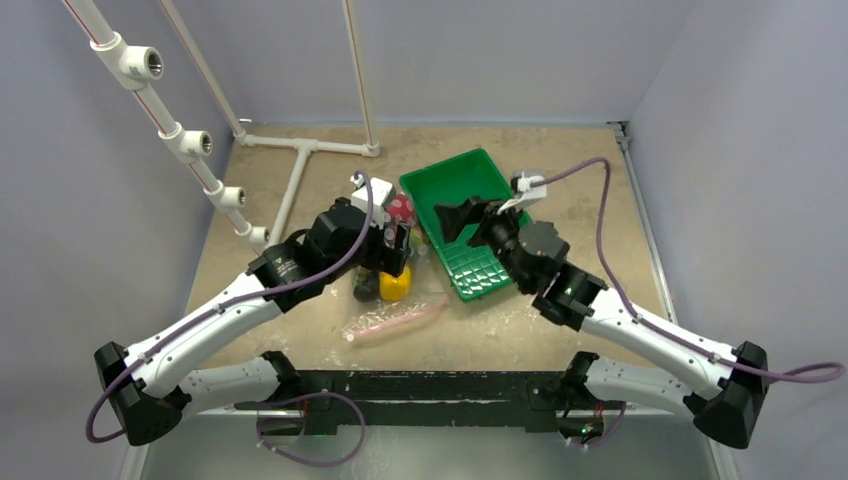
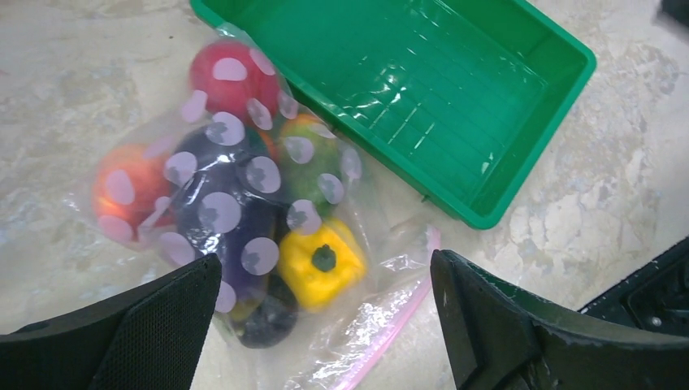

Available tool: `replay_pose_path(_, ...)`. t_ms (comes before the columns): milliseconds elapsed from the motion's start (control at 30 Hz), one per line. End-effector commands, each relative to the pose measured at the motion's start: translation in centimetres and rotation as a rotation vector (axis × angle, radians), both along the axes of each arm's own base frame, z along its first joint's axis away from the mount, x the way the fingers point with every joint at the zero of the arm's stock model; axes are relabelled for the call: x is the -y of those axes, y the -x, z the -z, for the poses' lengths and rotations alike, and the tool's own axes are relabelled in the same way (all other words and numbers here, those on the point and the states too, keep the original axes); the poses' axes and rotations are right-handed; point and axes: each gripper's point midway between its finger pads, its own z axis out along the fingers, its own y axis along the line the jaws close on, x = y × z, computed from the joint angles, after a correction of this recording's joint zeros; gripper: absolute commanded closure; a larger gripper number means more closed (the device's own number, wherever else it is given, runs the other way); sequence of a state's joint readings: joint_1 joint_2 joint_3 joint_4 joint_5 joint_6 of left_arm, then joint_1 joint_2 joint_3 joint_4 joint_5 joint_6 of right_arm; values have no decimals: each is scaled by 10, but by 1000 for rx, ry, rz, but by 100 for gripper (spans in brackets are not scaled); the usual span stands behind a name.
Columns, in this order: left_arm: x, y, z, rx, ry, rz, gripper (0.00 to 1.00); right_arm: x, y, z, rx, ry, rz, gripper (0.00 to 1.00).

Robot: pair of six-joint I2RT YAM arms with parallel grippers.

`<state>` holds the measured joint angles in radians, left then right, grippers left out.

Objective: Place the food in the zip-top bag and seal the zipper
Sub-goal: Reset both arms

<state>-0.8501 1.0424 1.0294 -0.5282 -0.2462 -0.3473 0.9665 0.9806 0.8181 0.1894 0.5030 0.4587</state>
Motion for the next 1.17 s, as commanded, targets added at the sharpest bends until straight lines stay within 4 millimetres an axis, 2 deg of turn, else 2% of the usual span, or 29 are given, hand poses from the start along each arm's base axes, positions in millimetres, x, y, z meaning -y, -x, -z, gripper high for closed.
replay_pose_path(0, -17, -14, -18, 49, -44, -62, 1, 24, -28, -25, 29, 14, -8, 1)
replay_pose_path(167, -31, -24, -33, 76, 46, -82, 1, 50, -55, -33, 20, 33, 12, 1)
replay_pose_path(333, -46, -24, -37, 123, 104, -103, 1, 86, -63, -44, 57, 27, 37, 1)
replay_pose_path(500, -57, -19, -30, 170, 112, -122, 1, 107, -50, -60, 132, 40, 70, 1)
replay_pose_path(667, -57, -16, -21, 171, 115, -112, 1, 127, -23, -85, 259, 0, 113, 1)
replay_pose_path(767, -60, -15, -19, 178, 107, -114, 1, 132, -9, -93, 314, -15, 114, 1)
replay_pose_path(867, -61, -13, -16, 178, 105, -109, 1, 132, -5, -93, 328, -16, 104, 1)
replay_pose_path(1133, -61, -10, -18, 189, 112, -93, 1, 124, -16, -84, 296, 8, 84, 1)
